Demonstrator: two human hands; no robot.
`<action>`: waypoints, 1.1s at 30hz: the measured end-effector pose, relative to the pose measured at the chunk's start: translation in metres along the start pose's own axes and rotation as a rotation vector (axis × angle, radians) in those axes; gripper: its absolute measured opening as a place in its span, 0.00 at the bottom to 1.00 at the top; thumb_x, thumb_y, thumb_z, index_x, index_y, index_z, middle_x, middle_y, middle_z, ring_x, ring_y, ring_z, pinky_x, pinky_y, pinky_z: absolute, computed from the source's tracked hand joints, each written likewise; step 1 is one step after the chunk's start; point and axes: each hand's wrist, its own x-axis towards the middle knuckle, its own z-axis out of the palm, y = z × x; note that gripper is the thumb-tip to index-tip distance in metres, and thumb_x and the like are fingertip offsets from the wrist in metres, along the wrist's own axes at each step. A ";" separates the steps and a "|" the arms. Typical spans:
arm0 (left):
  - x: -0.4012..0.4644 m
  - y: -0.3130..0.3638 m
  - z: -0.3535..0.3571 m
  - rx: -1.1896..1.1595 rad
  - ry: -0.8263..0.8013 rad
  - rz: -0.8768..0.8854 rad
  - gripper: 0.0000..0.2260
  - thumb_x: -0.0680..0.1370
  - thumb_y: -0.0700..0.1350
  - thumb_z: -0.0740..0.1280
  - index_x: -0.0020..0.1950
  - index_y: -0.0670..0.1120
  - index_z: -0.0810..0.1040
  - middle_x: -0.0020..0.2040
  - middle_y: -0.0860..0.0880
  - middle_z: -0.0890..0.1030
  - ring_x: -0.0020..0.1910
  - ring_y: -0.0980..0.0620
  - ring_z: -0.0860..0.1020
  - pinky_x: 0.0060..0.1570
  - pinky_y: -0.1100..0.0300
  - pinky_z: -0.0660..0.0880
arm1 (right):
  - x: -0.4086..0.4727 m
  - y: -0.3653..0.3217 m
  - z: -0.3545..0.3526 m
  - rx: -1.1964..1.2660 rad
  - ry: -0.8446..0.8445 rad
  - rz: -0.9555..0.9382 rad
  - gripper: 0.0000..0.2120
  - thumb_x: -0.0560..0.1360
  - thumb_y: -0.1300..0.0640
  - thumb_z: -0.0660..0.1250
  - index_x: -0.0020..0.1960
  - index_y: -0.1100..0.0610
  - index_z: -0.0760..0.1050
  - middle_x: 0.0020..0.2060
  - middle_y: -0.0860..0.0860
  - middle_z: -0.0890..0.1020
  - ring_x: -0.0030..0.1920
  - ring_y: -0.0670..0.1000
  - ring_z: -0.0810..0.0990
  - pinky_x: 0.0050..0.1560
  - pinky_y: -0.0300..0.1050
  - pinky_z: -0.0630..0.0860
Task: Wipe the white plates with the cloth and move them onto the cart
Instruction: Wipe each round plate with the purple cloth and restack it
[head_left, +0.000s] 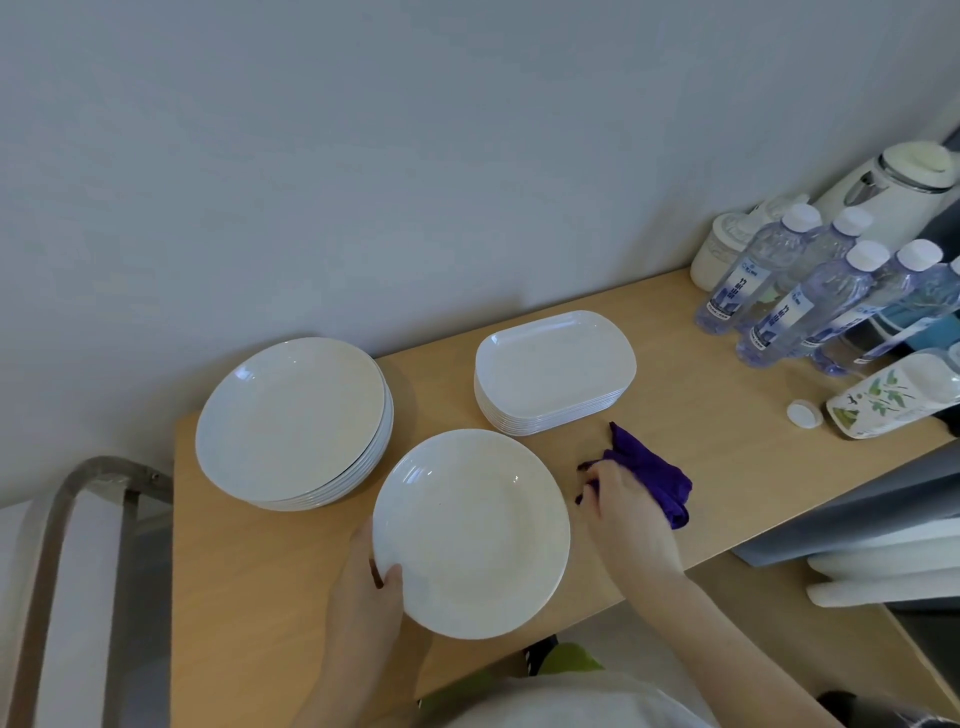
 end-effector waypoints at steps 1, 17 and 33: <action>0.000 -0.001 0.000 0.004 -0.002 0.005 0.25 0.76 0.36 0.63 0.70 0.54 0.67 0.55 0.52 0.77 0.50 0.50 0.75 0.44 0.57 0.72 | 0.006 0.008 -0.001 -0.067 0.079 -0.001 0.12 0.81 0.52 0.56 0.61 0.56 0.70 0.55 0.52 0.76 0.53 0.52 0.74 0.52 0.45 0.73; 0.010 -0.002 -0.010 0.074 -0.071 0.022 0.19 0.79 0.43 0.62 0.71 0.51 0.66 0.49 0.50 0.76 0.46 0.49 0.76 0.46 0.53 0.79 | 0.021 0.035 -0.026 0.502 0.092 0.085 0.14 0.70 0.59 0.66 0.51 0.43 0.73 0.44 0.46 0.79 0.46 0.51 0.77 0.40 0.45 0.74; 0.015 -0.005 -0.022 -0.192 -0.196 -0.062 0.18 0.81 0.39 0.61 0.65 0.59 0.68 0.49 0.47 0.82 0.43 0.48 0.82 0.36 0.60 0.80 | -0.053 -0.088 0.050 0.087 -0.282 -0.508 0.22 0.76 0.49 0.64 0.68 0.45 0.64 0.64 0.47 0.70 0.63 0.50 0.65 0.62 0.44 0.70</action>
